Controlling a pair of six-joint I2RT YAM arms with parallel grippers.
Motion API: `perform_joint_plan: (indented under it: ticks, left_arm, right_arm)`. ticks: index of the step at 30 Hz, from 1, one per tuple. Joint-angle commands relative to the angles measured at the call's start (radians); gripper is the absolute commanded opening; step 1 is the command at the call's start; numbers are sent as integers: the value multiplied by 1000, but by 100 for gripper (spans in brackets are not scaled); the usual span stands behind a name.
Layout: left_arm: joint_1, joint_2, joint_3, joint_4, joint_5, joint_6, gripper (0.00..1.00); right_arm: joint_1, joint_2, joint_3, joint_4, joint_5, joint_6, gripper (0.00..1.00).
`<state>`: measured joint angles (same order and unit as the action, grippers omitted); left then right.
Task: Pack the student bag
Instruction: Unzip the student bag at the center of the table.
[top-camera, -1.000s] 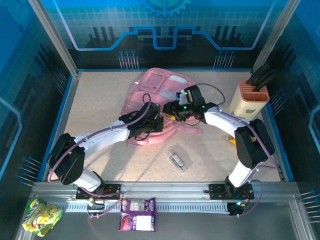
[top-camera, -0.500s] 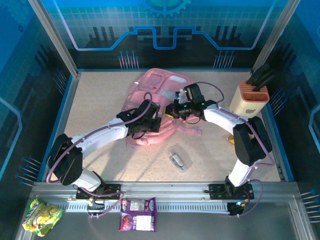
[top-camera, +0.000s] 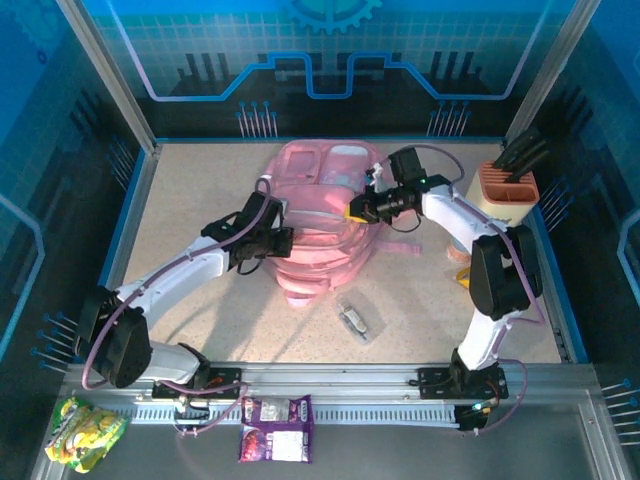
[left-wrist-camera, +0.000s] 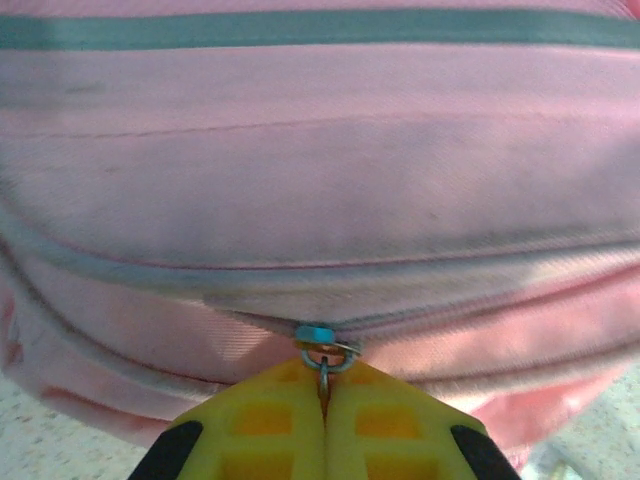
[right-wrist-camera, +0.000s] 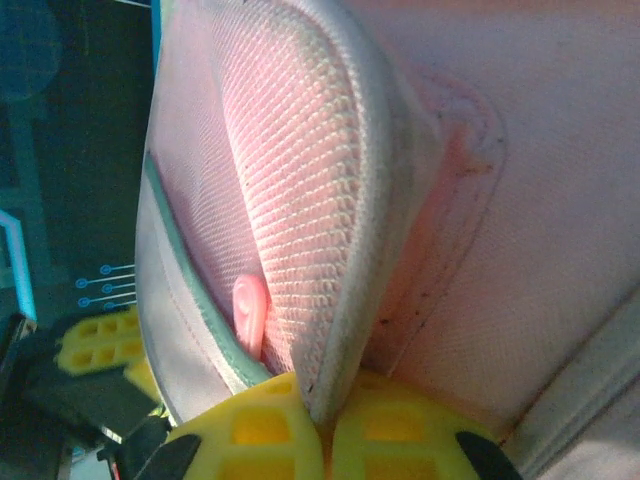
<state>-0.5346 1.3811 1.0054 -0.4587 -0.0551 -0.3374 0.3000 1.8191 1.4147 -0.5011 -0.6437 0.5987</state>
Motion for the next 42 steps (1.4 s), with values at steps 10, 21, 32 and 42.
perform_joint_plan:
  ticks: [10, 21, 32, 42]
  left_arm:
    - [-158, 155, 154, 16, 31, -52, 0]
    - [-158, 181, 154, 42, 67, -56, 0]
    - [-161, 132, 131, 13, 71, -3, 0]
    - [-132, 62, 69, -128, -123, 145, 0]
  right_arm:
    - [-65, -16, 11, 45, 141, -13, 61]
    - [-5, -191, -274, 233, 55, 126, 56]
    - [18, -132, -222, 236, 143, 108, 16]
    - [-75, -65, -45, 119, 233, -32, 0]
